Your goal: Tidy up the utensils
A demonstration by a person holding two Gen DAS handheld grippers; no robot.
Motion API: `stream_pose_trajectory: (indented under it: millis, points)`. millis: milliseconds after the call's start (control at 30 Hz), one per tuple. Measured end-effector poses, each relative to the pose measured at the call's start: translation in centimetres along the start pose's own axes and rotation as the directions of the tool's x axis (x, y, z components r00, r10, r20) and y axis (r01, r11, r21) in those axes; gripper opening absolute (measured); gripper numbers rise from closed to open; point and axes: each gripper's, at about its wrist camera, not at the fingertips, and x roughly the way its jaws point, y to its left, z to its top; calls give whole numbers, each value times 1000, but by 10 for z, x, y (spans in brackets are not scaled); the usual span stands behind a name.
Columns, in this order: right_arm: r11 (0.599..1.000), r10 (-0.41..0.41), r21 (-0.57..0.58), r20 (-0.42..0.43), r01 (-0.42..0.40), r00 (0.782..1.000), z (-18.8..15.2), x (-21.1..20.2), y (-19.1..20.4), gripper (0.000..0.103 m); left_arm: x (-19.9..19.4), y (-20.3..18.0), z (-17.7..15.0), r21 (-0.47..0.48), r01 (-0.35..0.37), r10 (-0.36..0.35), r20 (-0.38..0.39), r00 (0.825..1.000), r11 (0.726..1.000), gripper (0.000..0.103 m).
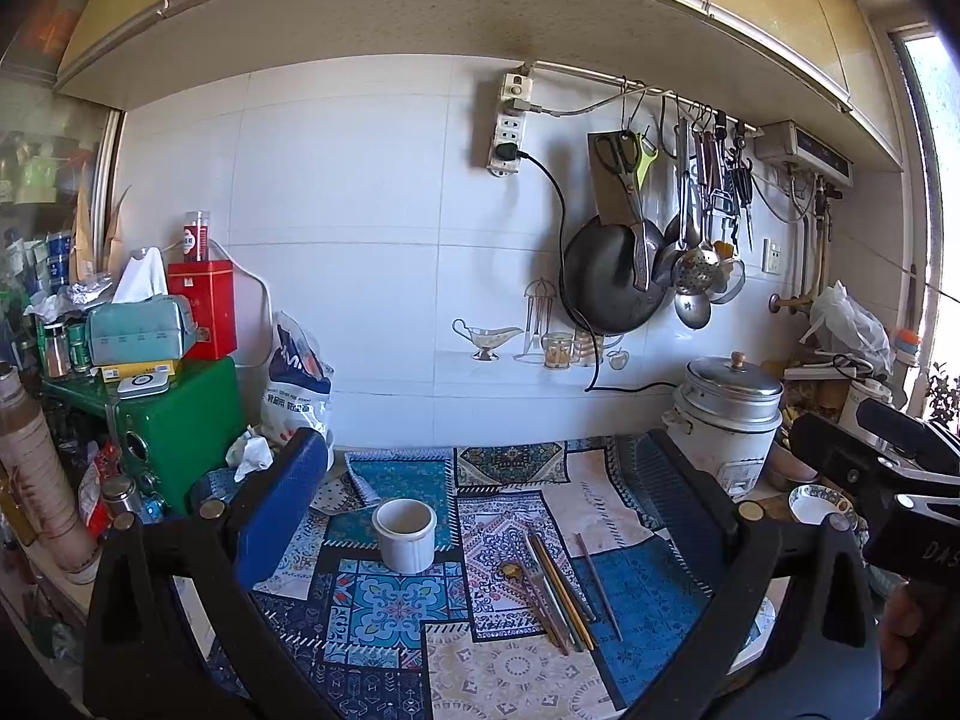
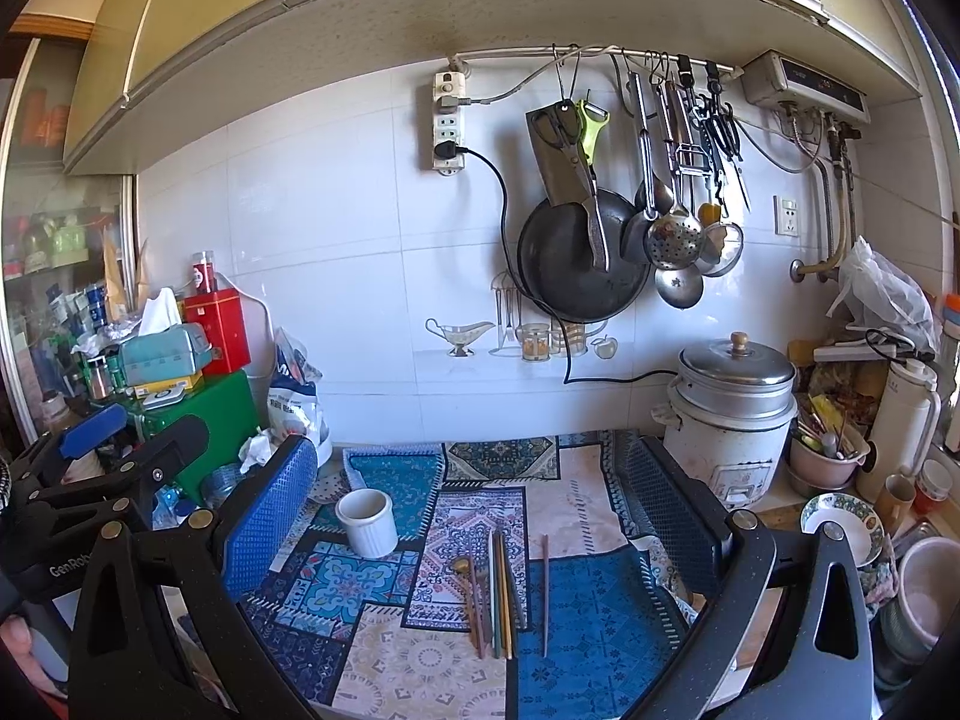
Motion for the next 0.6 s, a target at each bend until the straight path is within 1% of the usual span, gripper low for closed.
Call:
stream_pose_trajectory:
  millis: [200, 400, 600]
  points:
    - [1000, -3, 1, -13, 3, 1000, 0, 8, 1, 103, 2, 1, -1, 0, -1, 1, -3, 1000, 1000, 103]
    - [1000, -10, 3, -35, 10, 999, -1, 19, -3, 103, 19, 3, 3, -1, 2, -2, -23, 1000, 1000, 103]
    - [999, -32, 7, -76, 32, 997, -8, 38, -12, 103, 43, 2, -3, -3, 10, -10, -71, 997, 1000, 103]
